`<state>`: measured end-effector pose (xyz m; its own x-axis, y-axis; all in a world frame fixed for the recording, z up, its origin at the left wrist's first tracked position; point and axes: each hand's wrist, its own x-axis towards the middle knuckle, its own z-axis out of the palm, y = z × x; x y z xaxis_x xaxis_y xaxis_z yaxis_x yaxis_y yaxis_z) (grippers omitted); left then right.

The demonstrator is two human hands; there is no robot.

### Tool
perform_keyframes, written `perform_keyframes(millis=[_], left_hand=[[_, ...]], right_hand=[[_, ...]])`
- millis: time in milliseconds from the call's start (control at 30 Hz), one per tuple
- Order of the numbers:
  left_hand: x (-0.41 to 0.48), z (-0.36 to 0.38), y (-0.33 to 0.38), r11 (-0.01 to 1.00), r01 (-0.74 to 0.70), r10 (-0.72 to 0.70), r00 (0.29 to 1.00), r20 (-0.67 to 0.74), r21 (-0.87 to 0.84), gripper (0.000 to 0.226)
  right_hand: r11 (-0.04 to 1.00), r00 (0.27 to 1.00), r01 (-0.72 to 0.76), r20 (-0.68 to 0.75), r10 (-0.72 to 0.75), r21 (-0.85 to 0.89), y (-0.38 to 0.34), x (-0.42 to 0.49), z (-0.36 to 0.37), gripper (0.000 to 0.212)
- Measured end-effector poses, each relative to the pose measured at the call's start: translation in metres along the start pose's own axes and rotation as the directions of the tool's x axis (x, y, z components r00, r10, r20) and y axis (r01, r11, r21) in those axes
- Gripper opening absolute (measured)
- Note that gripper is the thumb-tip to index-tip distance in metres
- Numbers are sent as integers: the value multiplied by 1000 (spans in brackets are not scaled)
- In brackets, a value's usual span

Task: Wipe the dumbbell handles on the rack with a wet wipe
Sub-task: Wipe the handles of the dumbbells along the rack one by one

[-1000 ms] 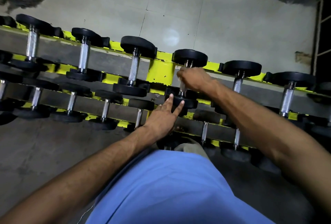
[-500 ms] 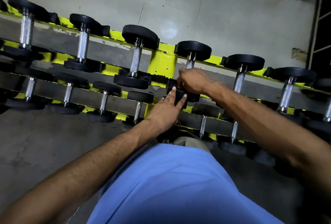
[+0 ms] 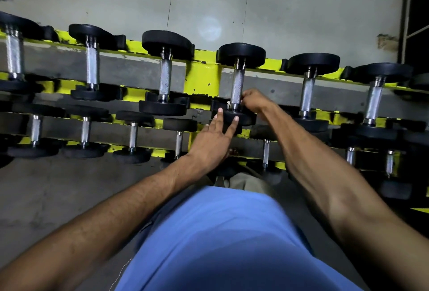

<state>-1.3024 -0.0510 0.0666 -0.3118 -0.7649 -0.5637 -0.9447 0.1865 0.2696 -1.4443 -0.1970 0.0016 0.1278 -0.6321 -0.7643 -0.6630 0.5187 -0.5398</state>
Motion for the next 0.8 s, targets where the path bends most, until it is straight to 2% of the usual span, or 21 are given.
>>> perform_keyframes(millis=[100,267,333,433,500,567,633,733,800], left_hand=[[1,3,-4,1000,-9,9,1000,-1,14,93],[5,-7,-5,1000,-3,3,1000,-21,30,87],[7,-9,-3,999,-4,5,1000,-30,37,84],[12,-12,5,998,-37,39,998,-48,42,81],[16,-17,15,997,-63,65,996,-58,40,80],[19,-22,26,995,-92,94,993,-74,34,80],[25,-25,38,991,-130,131,987,-89,19,80],[42,-23,59,979,-204,203,975,-86,-4,79],[56,-18,80,970,-243,241,965,-100,-7,82]], right_hand=[[998,999,3,47,-6,63,6,-2,-3,26],[991,993,79,-93,-69,110,20,-21,-7,13],[984,990,121,-89,-110,129,21,-32,-11,6],[965,981,194,-58,-186,177,23,-49,-21,18],[951,968,245,-102,-230,188,27,-55,-36,19],[951,936,304,-203,-288,51,34,-59,-58,16],[898,859,366,-283,-427,-245,43,-59,-86,19],[679,736,298,-292,-611,-671,58,-55,-127,28],[506,745,230,-184,-641,-832,74,-54,-149,27]])
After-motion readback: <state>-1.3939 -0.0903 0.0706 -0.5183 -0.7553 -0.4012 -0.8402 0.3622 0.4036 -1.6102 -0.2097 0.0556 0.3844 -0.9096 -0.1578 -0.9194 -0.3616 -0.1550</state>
